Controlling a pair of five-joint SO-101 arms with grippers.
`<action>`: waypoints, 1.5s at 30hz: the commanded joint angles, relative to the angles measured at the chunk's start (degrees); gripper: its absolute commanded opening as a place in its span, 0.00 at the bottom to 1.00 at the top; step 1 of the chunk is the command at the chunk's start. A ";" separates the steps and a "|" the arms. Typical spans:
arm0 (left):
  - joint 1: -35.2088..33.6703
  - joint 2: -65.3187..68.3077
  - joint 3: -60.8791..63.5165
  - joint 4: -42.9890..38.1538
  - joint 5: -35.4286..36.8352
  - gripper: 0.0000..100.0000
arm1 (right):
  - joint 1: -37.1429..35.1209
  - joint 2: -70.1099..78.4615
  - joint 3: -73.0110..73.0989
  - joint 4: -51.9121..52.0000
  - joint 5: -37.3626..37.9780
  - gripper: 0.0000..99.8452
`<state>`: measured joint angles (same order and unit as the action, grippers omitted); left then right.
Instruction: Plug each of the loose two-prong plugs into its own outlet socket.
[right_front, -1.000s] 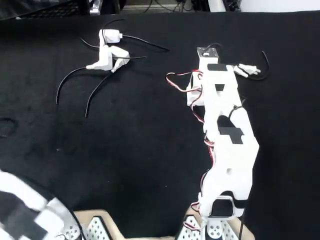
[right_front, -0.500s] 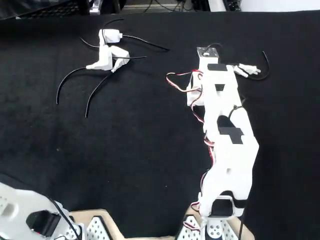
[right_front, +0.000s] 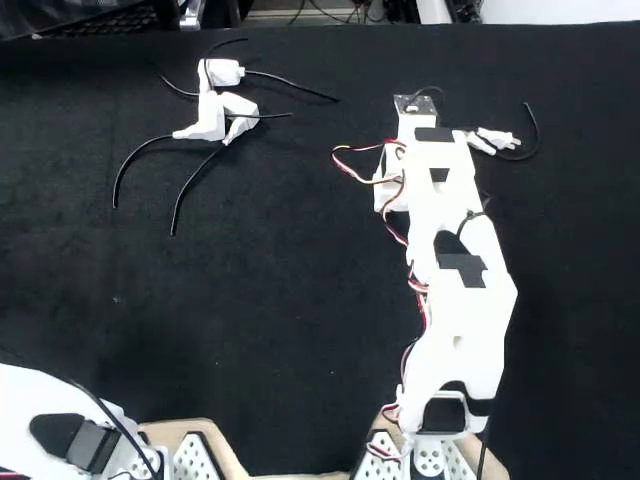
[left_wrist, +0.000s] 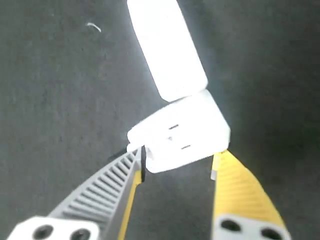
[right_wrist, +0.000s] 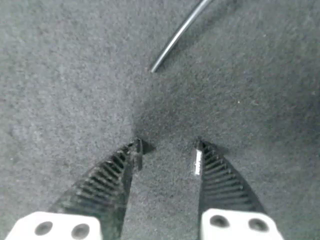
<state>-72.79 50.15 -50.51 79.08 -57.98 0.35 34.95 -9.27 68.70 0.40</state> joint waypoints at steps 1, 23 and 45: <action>-0.40 1.76 -8.75 -2.02 -0.62 0.23 | -2.11 -0.31 0.31 -1.49 0.70 0.16; 0.04 18.55 -24.40 -1.49 -12.04 0.13 | -2.11 -0.31 0.31 -1.67 0.70 0.16; 10.95 0.26 -44.44 21.80 1.85 0.03 | -2.20 -0.22 0.22 -1.67 0.70 0.16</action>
<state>-65.32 57.10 -92.00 100.53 -63.60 0.26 34.95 -9.27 68.70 0.40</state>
